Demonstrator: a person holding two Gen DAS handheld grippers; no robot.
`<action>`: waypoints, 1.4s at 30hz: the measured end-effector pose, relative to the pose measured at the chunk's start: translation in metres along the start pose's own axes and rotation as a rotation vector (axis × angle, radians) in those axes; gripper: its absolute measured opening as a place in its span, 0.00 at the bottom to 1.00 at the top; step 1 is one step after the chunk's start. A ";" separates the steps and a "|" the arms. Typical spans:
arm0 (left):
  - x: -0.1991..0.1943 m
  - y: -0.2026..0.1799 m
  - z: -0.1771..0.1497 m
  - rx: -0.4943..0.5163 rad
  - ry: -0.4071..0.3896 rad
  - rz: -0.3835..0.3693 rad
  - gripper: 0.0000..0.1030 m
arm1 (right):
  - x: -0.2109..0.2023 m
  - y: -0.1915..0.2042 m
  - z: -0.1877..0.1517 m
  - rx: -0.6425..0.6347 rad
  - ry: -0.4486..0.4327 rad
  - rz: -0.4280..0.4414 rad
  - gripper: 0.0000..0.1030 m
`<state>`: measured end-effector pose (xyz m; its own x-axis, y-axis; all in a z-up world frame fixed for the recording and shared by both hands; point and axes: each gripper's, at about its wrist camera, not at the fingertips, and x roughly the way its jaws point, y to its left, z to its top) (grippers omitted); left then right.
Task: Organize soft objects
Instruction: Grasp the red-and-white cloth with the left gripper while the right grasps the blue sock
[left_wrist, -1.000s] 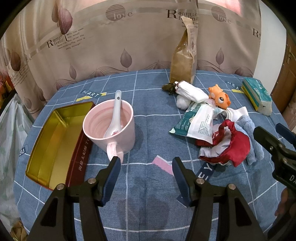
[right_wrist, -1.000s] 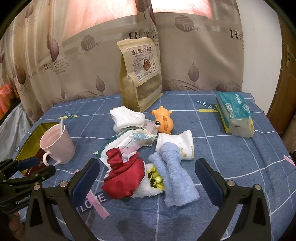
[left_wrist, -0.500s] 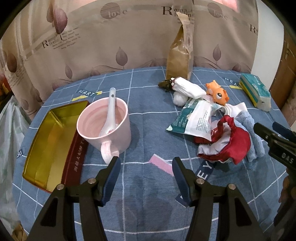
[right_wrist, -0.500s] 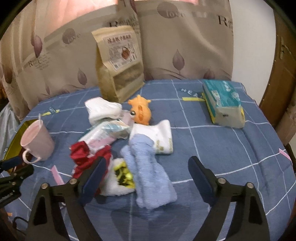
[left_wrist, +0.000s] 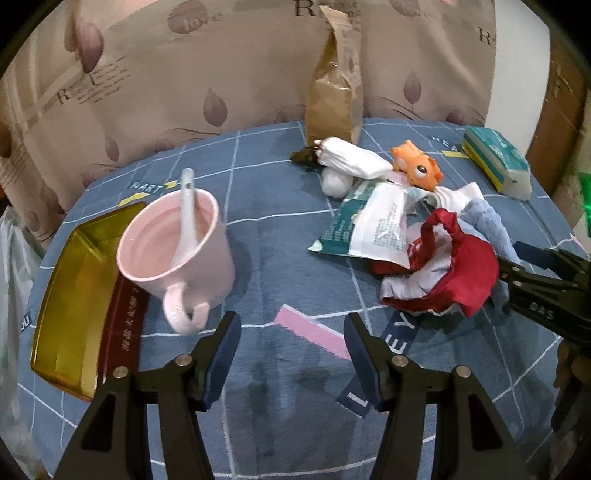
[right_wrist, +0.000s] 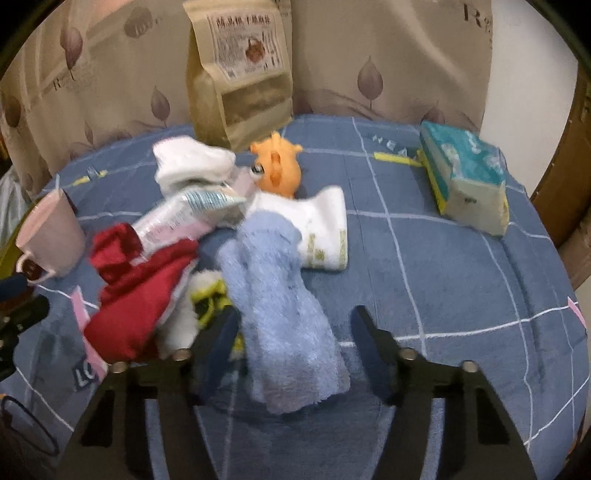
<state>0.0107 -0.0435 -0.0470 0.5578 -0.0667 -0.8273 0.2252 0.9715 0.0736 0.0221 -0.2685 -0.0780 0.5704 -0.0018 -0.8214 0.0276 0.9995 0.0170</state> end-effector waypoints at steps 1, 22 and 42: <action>0.001 -0.002 0.000 0.007 0.001 -0.005 0.58 | 0.004 -0.003 -0.001 0.010 0.014 -0.001 0.48; 0.001 -0.063 0.009 0.212 -0.020 -0.176 0.58 | 0.011 -0.010 0.003 0.075 -0.011 0.061 0.23; 0.025 -0.099 0.036 0.242 0.051 -0.237 0.64 | -0.020 -0.039 0.009 0.189 -0.082 0.106 0.23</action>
<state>0.0308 -0.1499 -0.0550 0.4283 -0.2669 -0.8633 0.5302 0.8479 0.0008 0.0169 -0.3074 -0.0568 0.6426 0.0921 -0.7607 0.1133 0.9704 0.2132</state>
